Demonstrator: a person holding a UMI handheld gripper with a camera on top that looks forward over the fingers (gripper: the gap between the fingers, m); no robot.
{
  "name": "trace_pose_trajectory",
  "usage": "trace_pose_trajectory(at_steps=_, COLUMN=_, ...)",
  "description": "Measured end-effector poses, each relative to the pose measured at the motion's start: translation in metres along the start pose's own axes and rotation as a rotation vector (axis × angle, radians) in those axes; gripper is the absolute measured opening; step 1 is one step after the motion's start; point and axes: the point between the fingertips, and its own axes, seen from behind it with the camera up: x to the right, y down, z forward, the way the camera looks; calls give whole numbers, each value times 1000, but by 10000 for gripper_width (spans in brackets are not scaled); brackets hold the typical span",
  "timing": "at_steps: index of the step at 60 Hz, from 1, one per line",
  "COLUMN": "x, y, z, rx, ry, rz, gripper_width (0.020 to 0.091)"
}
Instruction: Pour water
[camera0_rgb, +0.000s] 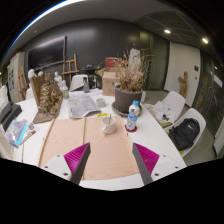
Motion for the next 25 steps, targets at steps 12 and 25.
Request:
trace_pose_trajectory(at_steps=12, x=-24, y=21, z=-48, rx=-4, ry=5, rz=-37, gripper_width=856)
trace_pose_trajectory(at_steps=25, x=-33, y=26, z=-61, rx=0, ry=2, rz=-65, gripper_width=857)
